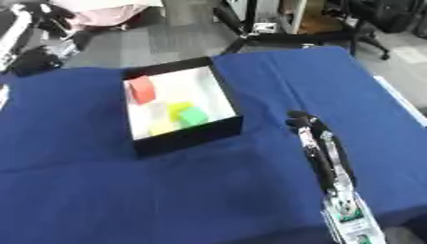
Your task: Pick up objects on the table and place them in the box.
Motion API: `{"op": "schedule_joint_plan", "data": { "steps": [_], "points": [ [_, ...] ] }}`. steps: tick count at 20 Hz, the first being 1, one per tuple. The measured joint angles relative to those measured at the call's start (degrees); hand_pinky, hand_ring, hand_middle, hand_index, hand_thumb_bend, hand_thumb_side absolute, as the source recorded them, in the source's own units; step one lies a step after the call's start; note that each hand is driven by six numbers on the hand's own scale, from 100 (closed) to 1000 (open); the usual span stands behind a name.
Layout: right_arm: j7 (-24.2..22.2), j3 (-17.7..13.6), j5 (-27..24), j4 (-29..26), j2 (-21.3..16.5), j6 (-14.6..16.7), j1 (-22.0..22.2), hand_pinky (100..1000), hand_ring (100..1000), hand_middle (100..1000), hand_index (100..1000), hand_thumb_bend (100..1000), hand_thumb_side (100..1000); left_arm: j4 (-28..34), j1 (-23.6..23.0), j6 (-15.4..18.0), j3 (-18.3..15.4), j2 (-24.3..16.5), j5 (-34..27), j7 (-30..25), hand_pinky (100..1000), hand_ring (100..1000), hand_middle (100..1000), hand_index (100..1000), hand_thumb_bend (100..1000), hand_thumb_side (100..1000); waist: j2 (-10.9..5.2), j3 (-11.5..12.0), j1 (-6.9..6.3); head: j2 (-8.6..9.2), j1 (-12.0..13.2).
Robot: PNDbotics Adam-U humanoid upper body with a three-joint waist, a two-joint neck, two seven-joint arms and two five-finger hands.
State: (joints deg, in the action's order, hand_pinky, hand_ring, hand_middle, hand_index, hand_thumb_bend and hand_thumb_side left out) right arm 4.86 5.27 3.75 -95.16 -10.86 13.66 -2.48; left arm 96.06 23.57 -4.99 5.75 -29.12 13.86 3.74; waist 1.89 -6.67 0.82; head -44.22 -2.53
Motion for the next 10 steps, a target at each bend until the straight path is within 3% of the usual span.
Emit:
{"op": "schedule_joint_plan", "data": {
  "steps": [5, 10],
  "points": [
    [0.23, -0.3, 0.0, 0.0, -0.09, -0.06, 0.01, 824, 796, 780, 793, 100, 865, 4.9, -11.86, -0.54, -5.32, 4.7, -4.08, 6.73, 700, 571, 539, 734, 417, 803, 0.01, 1.35, -0.01, 0.0, 1.34],
    [0.4, -0.34, 0.0, 0.0, -0.16, -0.11, -0.01, 824, 796, 780, 793, 100, 865, 4.15, -16.71, -0.26, -7.5, 13.39, -4.87, 9.91, 699, 569, 537, 732, 404, 841, 0.05, 1.94, 0.01, 0.0, 2.85]
  ]
}}
